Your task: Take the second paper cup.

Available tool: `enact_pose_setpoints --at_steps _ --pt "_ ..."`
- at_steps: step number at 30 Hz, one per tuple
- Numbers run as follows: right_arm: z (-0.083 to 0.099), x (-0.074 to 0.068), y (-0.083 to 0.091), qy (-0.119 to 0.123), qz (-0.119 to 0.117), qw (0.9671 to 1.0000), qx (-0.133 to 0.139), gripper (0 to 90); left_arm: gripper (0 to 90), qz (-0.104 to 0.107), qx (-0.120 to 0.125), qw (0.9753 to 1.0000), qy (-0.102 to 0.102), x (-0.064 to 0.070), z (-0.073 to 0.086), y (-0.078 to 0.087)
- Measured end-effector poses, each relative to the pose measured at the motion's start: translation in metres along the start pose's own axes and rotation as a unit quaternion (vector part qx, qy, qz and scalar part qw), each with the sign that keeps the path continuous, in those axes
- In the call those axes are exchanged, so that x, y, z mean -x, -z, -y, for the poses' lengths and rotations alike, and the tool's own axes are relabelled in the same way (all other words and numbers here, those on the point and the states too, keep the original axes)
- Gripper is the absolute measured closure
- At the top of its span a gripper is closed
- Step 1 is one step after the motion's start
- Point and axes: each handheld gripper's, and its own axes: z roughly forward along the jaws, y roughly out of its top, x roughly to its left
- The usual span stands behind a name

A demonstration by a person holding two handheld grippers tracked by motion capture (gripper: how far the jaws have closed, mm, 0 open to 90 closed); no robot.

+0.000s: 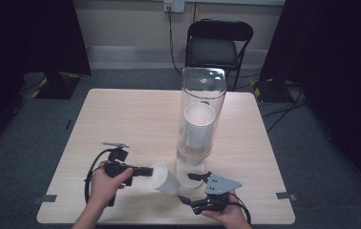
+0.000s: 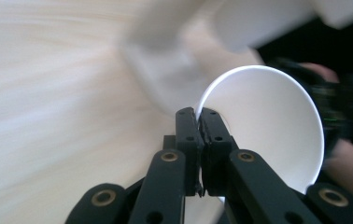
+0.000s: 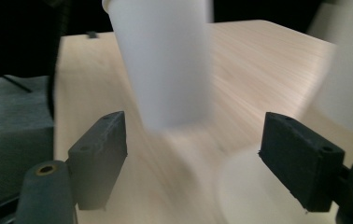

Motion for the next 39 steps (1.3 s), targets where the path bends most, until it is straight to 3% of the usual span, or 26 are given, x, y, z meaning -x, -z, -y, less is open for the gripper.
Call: enact_pose_setpoints --at_steps 2,3,4,5,6,7,10,15,16,19,21,24,26,30,34,35,39 --pt "0.002 0.009 0.012 -0.015 0.029 0.9995 -0.004 23.7 87.6 -0.052 0.015 0.9984 0.015 -0.018 -0.002 0.015" --pt "0.004 0.013 0.016 -0.03 0.05 0.9983 -0.006 23.7 87.5 -0.085 0.018 0.9961 0.017 -0.024 -0.003 0.022" --pt "0.006 0.023 0.022 -0.057 0.079 0.9952 -0.008 23.8 87.4 -0.103 0.02 0.9943 0.02 -0.029 -0.004 0.026" --pt "0.006 0.023 0.022 -0.057 0.079 0.9952 -0.008 23.8 87.4 -0.126 0.034 0.9909 0.032 -0.036 -0.006 0.032" --pt "0.008 0.032 0.024 -0.076 0.101 0.9919 -0.013 22.3 87.3 -0.142 0.035 0.9887 0.03 -0.039 -0.007 0.035" --pt "0.008 0.035 0.025 -0.085 0.107 0.9905 -0.014 22.6 87.3 -0.16 0.037 0.9859 0.032 -0.041 -0.009 0.038" --pt "0.007 0.048 0.025 -0.094 0.131 0.9869 -0.007 22.3 87.0 -0.193 0.031 0.9798 0.044 -0.051 -0.015 0.038" --pt "-0.003 0.056 0.017 -0.082 0.16 0.9837 0.003 22.5 83.1 -0.228 0.033 0.9713 0.058 -0.057 -0.025 0.028" --pt "-0.006 0.058 0.015 -0.084 0.159 0.9837 0.002 21.0 81.9 -0.229 0.036 0.9708 0.063 -0.058 -0.026 0.026" --pt "-0.009 0.059 0.006 -0.08 0.152 0.9851 0.001 22.1 77.8 -0.211 0.044 0.9742 0.066 -0.06 -0.026 0.023" --pt "-0.015 0.054 0.002 -0.078 0.133 0.9879 0.021 23.9 73.1 -0.201 0.054 0.9764 0.057 -0.057 -0.026 0.022" --pt "-0.021 0.049 -0.001 -0.07 0.13 0.9889 0.021 22.7 70.1 -0.197 0.054 0.9778 0.047 -0.056 -0.026 0.023" --pt "-0.026 0.049 -0.005 -0.071 0.139 0.9875 0.026 22.2 61.5 -0.191 0.066 0.9786 0.039 -0.054 -0.024 0.023" --pt "-0.033 0.053 -0.012 -0.085 0.145 0.9852 0.036 24.9 49.6 -0.159 0.077 0.9841 0.022 -0.049 -0.019 0.026" --pt "-0.033 0.054 -0.015 -0.077 0.15 0.9851 0.037 31.5 38.6 -0.143 0.103 0.9842 -0.017 -0.043 -0.013 0.037" --pt "-0.032 0.054 -0.015 -0.071 0.151 0.9852 0.039 32.5 36.7 -0.129 0.113 0.9845 -0.037 -0.041 -0.009 0.041" --pt "-0.024 0.054 -0.015 -0.071 0.146 0.9856 0.047 35.8 23.5 -0.125 0.144 0.9779 -0.086 -0.035 0.001 0.053"
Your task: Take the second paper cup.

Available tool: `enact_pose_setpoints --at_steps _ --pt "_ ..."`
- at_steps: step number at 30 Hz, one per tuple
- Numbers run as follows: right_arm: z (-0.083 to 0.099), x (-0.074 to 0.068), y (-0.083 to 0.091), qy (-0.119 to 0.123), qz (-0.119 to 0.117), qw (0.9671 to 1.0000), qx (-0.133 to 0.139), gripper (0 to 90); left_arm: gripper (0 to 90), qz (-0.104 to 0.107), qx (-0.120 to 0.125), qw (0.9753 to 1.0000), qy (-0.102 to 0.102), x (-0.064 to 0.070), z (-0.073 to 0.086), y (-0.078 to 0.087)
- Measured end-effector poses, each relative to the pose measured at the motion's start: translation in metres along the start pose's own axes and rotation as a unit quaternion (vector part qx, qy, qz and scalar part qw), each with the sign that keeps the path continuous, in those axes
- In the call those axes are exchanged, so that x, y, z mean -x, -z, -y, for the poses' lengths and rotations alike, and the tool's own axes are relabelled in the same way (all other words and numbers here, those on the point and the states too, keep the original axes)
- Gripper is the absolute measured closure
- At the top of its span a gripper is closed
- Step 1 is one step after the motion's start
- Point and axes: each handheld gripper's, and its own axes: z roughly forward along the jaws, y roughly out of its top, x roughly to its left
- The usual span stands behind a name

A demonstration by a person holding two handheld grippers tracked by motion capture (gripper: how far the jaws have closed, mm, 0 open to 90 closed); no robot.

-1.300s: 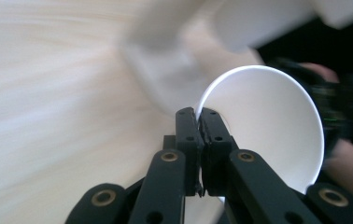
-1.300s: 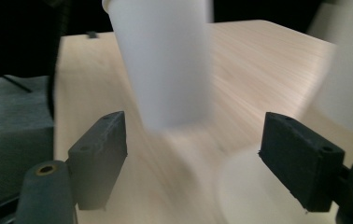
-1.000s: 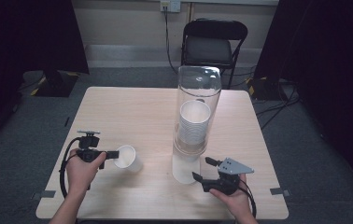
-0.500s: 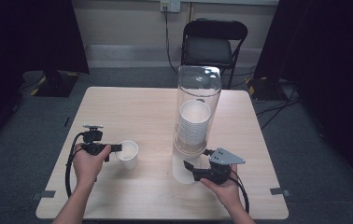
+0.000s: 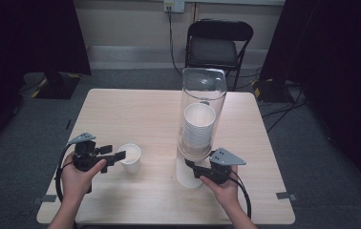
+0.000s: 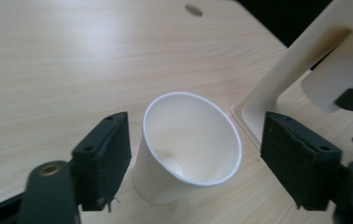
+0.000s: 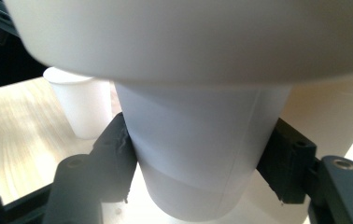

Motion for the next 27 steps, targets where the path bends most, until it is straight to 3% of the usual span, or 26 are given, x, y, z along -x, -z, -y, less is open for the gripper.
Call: enact_pose_setpoints --at_steps 1,2,3,11,15,18,20,22,27 --pt "0.0 0.0 0.0 0.0 0.0 1.0 0.0 35.8 23.5 0.002 0.011 0.9999 -0.012 0.001 0.001 0.006" --pt "0.001 0.001 -0.001 -0.003 -0.004 1.0 0.004 36.1 17.2 0.002 0.036 0.9989 -0.029 0.003 0.005 0.018" --pt "0.001 0.001 -0.001 -0.003 -0.004 1.0 0.004 36.1 15.6 0.002 0.036 0.9989 -0.029 0.003 0.005 0.018" --pt "0.003 0.002 -0.001 0.007 -0.002 1.0 0.003 36.7 15.8 -0.005 0.061 0.992 -0.111 -0.003 0.037 0.059" --pt "0.004 0.002 -0.001 0.007 -0.001 1.0 0.007 36.8 15.8 -0.025 0.073 0.9901 -0.117 -0.016 0.06 0.066" --pt "0.004 0.003 -0.001 0.008 -0.003 0.9999 0.006 36.8 15.9 -0.052 0.026 0.9894 -0.133 -0.028 0.077 0.055" --pt "0.005 0.002 -0.001 0.012 -0.004 0.9999 0.006 36.9 16.0 -0.054 -0.013 0.989 -0.137 -0.035 0.089 0.044" --pt "0.004 0.004 -0.002 0.014 -0.007 0.9999 0.004 36.9 18.1 -0.068 -0.041 0.9869 -0.14 -0.042 0.1 0.034" --pt "0.005 0.006 -0.001 0.017 -0.01 0.9998 0.005 37.0 17.3 -0.075 -0.042 0.9839 -0.157 -0.044 0.104 0.027"
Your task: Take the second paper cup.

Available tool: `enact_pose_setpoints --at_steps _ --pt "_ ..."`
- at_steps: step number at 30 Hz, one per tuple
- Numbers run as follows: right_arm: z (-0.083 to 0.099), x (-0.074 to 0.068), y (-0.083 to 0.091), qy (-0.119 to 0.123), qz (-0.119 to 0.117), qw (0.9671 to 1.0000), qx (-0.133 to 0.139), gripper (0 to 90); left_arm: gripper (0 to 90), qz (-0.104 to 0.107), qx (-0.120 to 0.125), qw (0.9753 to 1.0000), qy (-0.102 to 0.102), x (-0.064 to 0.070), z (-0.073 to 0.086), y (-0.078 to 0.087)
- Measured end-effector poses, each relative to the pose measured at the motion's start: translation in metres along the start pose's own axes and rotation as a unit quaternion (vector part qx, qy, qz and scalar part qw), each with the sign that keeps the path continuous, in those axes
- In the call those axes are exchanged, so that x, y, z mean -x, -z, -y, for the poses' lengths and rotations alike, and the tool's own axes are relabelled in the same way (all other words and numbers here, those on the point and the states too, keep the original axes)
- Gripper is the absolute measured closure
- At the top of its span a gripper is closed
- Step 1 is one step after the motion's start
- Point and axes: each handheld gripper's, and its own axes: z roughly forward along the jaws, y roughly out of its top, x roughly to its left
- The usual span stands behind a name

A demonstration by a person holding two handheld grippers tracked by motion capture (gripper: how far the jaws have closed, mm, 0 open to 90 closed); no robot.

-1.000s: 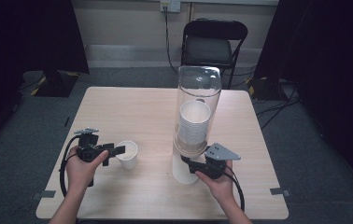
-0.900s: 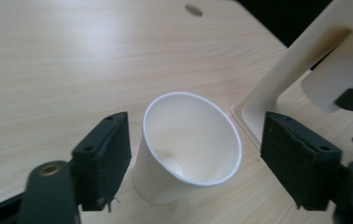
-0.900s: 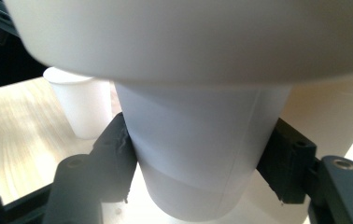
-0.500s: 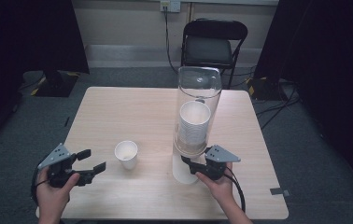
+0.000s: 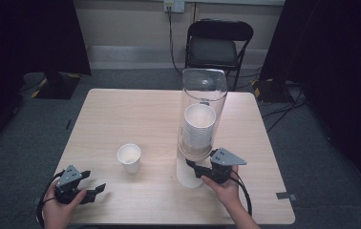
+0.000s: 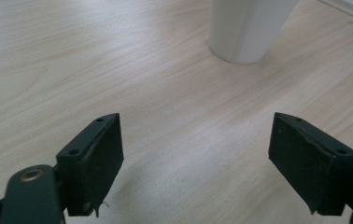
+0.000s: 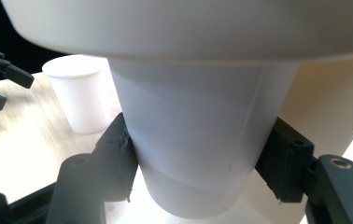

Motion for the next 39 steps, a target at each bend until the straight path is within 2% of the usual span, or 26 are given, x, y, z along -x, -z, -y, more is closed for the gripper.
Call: enact_pose_setpoints --at_steps 3,7,11,22,23,24,25,26,27,28,29,30,32,33,34,38,39 --pt "0.001 0.001 0.0 -0.003 -0.002 1.0 0.001 37.0 17.1 0.001 0.0 0.9999 -0.01 0.001 0.003 -0.005" --pt "0.001 0.001 0.0 0.0 -0.001 1.0 0.001 37.0 16.5 0.01 -0.038 0.9991 -0.015 0.003 0.002 -0.012" --pt "0.001 0.001 0.0 0.0 -0.002 1.0 0.002 37.0 14.9 0.007 -0.056 0.9983 -0.018 0.004 0.0 -0.016" --pt "0.001 0.001 0.0 -0.003 -0.002 1.0 -0.001 37.2 14.3 0.004 -0.051 0.9986 -0.009 0.006 0.0 -0.017" --pt "0.005 0.002 -0.004 0.008 0.0 0.9986 -0.051 39.7 14.3 0.003 -0.051 0.9986 -0.012 0.005 0.0 -0.017" --pt "0.005 0.002 -0.004 0.008 0.0 0.9986 -0.051 39.7 14.3 0.003 -0.052 0.9986 -0.012 0.005 0.0 -0.017" --pt "0.021 0.001 -0.01 0.037 0.009 0.9934 -0.108 38.7 14.3 0.004 -0.054 0.9985 -0.014 0.005 0.0 -0.016" --pt "0.042 0.002 -0.008 0.044 0.015 0.9906 -0.129 38.8 14.1 0.003 -0.054 0.9985 -0.013 0.005 0.0 -0.016" --pt "0.039 0.004 0.0 0.013 0.004 0.995 -0.098 38.3 14.0 0.004 -0.052 0.9986 -0.008 0.006 0.001 -0.016" --pt "0.039 0.004 0.0 0.013 0.004 0.995 -0.098 38.3 14.0 0.001 -0.052 0.9986 -0.007 0.006 0.0 -0.016" --pt "0.036 0.005 0.003 0.038 0.003 0.9927 -0.115 38.1 13.9 0.002 -0.052 0.9986 -0.006 0.007 0.0 -0.016" --pt "0.033 0.012 0.006 0.022 -0.007 0.9919 -0.125 37.7 13.9 0.002 -0.053 0.9985 -0.01 0.006 0.0 -0.016" --pt "0.037 0.019 0.011 0.014 0.002 0.9906 -0.136 37.4 13.7 0.002 -0.052 0.9986 -0.01 0.006 0.0 -0.016" --pt "0.039 0.022 0.012 0.015 -0.002 0.9895 -0.144 37.2 13.7 0.003 -0.051 0.9987 -0.007 0.006 0.0 -0.017" --pt "0.042 0.024 0.014 0.024 0.005 0.9889 -0.147 37.0 13.4 0.003 -0.052 0.9986 -0.007 0.006 0.0 -0.017" --pt "0.046 0.028 0.021 0.013 0.004 0.9885 -0.15 36.2 13.3 0.003 -0.053 0.9986 -0.007 0.006 0.0 -0.017" --pt "0.046 0.029 0.023 0.015 0.012 0.9882 -0.152 36.1 13.3 0.003 -0.053 0.9986 -0.008 0.006 0.0 -0.017"
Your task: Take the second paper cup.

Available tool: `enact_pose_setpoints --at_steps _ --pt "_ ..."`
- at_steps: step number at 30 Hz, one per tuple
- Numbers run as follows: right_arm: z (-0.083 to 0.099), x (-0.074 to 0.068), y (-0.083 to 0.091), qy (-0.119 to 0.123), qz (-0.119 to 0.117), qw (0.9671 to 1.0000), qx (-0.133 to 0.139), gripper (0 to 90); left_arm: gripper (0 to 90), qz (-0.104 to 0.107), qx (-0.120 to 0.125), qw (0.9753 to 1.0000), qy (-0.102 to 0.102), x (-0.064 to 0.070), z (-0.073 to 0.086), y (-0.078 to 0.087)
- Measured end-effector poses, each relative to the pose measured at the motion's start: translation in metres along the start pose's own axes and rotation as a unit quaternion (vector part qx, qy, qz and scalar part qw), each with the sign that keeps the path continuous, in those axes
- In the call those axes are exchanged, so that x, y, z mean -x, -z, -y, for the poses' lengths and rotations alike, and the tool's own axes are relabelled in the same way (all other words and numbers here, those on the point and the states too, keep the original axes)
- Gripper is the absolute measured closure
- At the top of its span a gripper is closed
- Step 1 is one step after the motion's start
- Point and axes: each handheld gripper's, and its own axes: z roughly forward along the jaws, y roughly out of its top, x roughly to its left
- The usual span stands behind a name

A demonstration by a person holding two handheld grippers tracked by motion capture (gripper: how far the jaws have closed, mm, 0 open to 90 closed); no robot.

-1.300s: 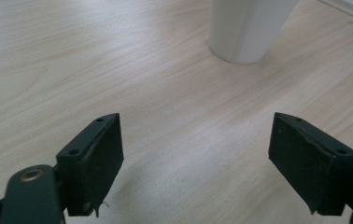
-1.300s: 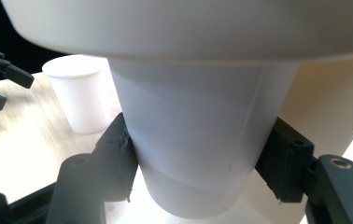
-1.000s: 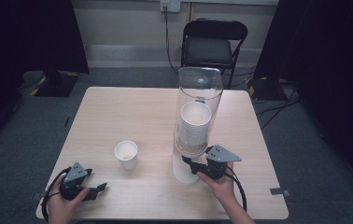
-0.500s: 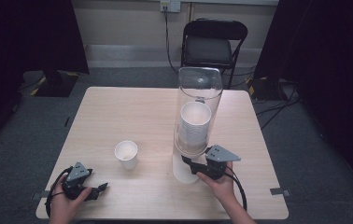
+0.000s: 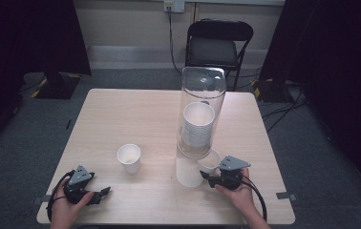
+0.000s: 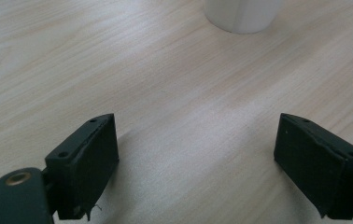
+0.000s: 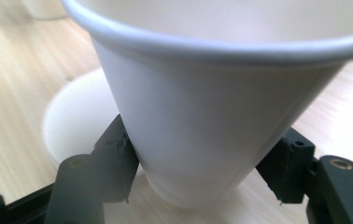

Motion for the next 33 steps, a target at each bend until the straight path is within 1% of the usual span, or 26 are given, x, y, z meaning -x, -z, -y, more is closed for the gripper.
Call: enact_pose_setpoints --at_steps 1,2,3,4,5,6,8,9,10,11,12,13,14,15,16,18,20,21,22,23,24,27,29,30,31,33 --pt "0.0 0.002 0.004 -0.002 0.005 1.0 0.003 36.1 13.3 0.0 0.0 1.0 0.0 0.0 0.0 0.0" --pt "0.001 0.009 0.011 -0.011 0.011 0.9999 0.005 35.8 13.3 0.0 0.0 1.0 0.0 0.0 0.0 0.0" --pt "0.001 0.009 0.011 -0.011 0.011 0.9999 0.005 35.8 13.3 0.0 0.0 1.0 0.0 0.0 0.0 0.0" --pt "0.001 0.012 0.015 -0.013 0.02 0.9997 0.004 35.8 13.3 0.0 0.0 1.0 0.0 0.0 0.0 0.0" --pt "0.002 0.016 0.018 -0.024 0.022 0.9994 0.004 35.6 13.3 0.0 0.0 1.0 0.0 0.0 0.0 0.0" --pt "0.005 0.022 0.02 -0.035 0.036 0.9987 0.003 35.4 13.3 0.0 0.0 1.0 0.0 0.0 0.0 0.0" --pt "0.011 0.035 0.023 -0.062 0.068 0.9957 -0.01 34.7 13.3 0.0 0.0 1.0 0.0 0.0 0.0 0.0" --pt "0.013 0.041 0.023 -0.069 0.093 0.993 -0.021 34.5 13.3 0.0 0.0 1.0 0.0 0.0 0.0 0.0" --pt "0.016 0.052 0.02 -0.084 0.101 0.9911 -0.02 34.0 13.3 0.0 0.0 1.0 0.0 0.0 0.0 0.0" --pt "0.016 0.052 0.02 -0.084 0.101 0.9911 -0.02 34.0 13.3 0.0 0.0 1.0 0.0 0.0 0.0 0.0" --pt "0.017 0.057 0.017 -0.097 0.11 0.9891 -0.02 33.8 13.3 0.0 0.0 1.0 0.0 0.0 0.0 0.0" --pt "0.017 0.062 0.014 -0.104 0.111 0.9879 -0.029 33.5 13.2 0.0 0.0 1.0 0.0 0.0 0.0 0.0" --pt "0.016 0.065 0.011 -0.105 0.12 0.9868 -0.03 33.2 13.2 0.0 0.0 1.0 0.0 0.0 0.0 0.0" --pt "0.014 0.072 0.007 -0.111 0.137 0.9837 -0.036 32.7 13.3 0.0 0.0 1.0 0.0 0.0 0.0 0.0" --pt "0.014 0.072 0.007 -0.111 0.137 0.9837 -0.036 32.7 13.3 0.0 0.0 1.0 0.0 0.0 0.0 0.0" --pt "0.012 0.077 0.003 -0.114 0.149 0.9813 -0.043 32.2 13.2 0.0 0.0 1.0 0.0 0.0 0.0 0.0" --pt "0.011 0.081 -0.001 -0.121 0.146 0.9804 -0.052 31.7 13.2 0.0 0.0 1.0 0.0 0.0 0.0 0.0" --pt "0.011 0.082 -0.001 -0.122 0.152 0.9795 -0.051 30.9 13.2 0.0 0.0 1.0 0.0 0.0 0.0 0.0" --pt "0.011 0.081 -0.001 -0.121 0.151 0.9796 -0.054 28.3 13.2 0.0 0.0 1.0 0.0 0.0 0.0 0.0" --pt "0.011 0.08 -0.001 -0.118 0.153 0.9795 -0.055 23.0 13.2 0.0 0.0 1.0 0.0 0.0 0.0 0.0" --pt "0.011 0.079 0.0 -0.117 0.154 0.9797 -0.053 21.9 13.2 0.0 0.0 1.0 0.0 0.0 0.0 0.0" --pt "0.014 0.075 0.007 -0.126 0.153 0.979 -0.048 18.9 13.2 0.0 0.0 1.0 0.0 0.0 0.0 0.0" --pt "0.019 0.073 0.014 -0.131 0.153 0.9778 -0.059 16.4 13.2 0.0 0.0 1.0 0.0 0.0 0.0 0.0" --pt "0.021 0.072 0.018 -0.129 0.154 0.9776 -0.062 16.2 13.2 0.0 0.0 1.0 0.0 0.0 0.0 0.0" --pt "0.025 0.071 0.025 -0.12 0.162 0.9775 -0.062 16.5 13.2 0.0 0.0 1.0 0.0 0.0 0.0 0.0" --pt "0.032 0.068 0.034 -0.113 0.16 0.9778 -0.075 15.6 13.2 0.0 0.0 1.0 0.0 0.0 0.0 0.0"
